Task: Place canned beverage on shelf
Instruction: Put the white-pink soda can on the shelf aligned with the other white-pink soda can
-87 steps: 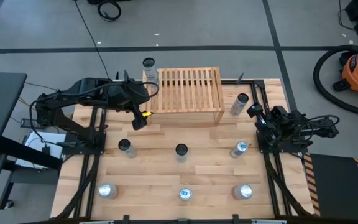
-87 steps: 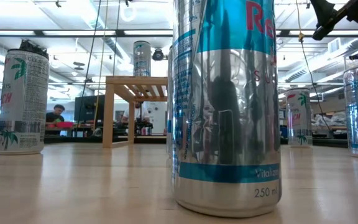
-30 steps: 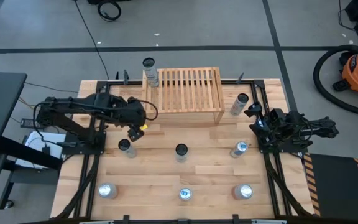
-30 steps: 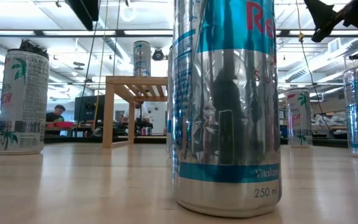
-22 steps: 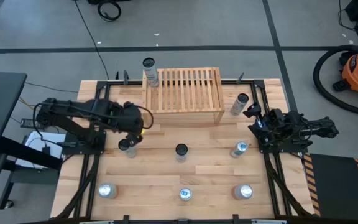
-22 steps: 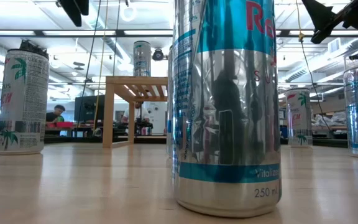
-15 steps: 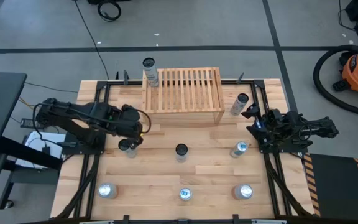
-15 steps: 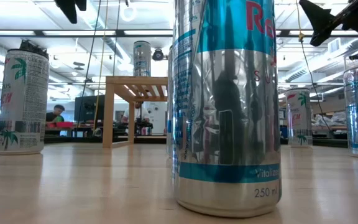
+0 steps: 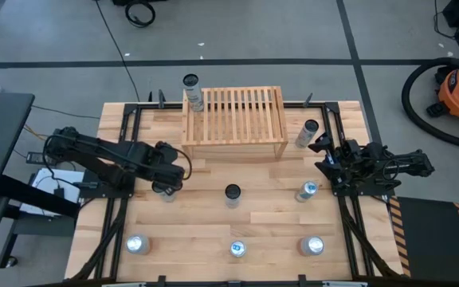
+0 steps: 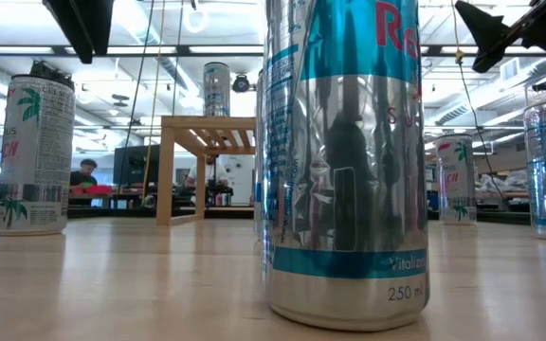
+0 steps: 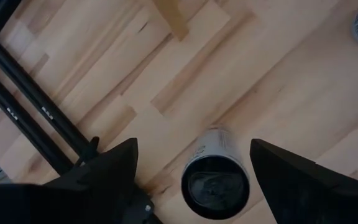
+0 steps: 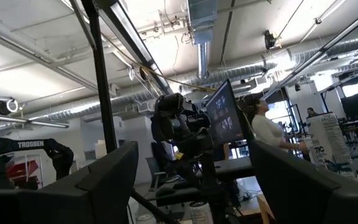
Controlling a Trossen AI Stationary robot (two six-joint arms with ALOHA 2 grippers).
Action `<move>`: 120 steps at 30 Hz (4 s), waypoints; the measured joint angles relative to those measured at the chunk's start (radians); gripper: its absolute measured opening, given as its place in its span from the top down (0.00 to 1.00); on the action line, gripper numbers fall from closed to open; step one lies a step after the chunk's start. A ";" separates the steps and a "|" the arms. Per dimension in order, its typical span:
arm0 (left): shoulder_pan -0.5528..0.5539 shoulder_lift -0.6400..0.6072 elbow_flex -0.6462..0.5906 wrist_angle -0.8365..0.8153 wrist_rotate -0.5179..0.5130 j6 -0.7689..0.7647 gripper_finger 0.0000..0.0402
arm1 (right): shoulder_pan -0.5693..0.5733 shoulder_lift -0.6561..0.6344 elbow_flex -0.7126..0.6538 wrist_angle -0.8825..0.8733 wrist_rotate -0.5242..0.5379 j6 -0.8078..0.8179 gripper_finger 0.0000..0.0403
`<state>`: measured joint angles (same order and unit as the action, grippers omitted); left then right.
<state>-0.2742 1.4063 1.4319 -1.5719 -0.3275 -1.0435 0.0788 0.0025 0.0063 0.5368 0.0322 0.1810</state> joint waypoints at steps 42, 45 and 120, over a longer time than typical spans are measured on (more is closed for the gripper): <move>-0.177 0.000 0.000 0.001 0.096 -0.316 0.22 | 0.000 0.000 0.000 -0.042 0.000 0.002 0.21; -0.156 0.000 0.000 0.001 0.096 -0.294 0.22 | 0.000 0.000 0.000 -0.042 0.000 0.006 0.21; -0.007 -0.167 -0.325 0.228 0.262 -0.222 0.22 | 0.000 0.000 0.000 -0.061 -0.053 -0.001 0.21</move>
<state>-0.2813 1.2393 1.1065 -1.3439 -0.0658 -1.2651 0.0791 0.0025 0.0060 0.4760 -0.0205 0.1802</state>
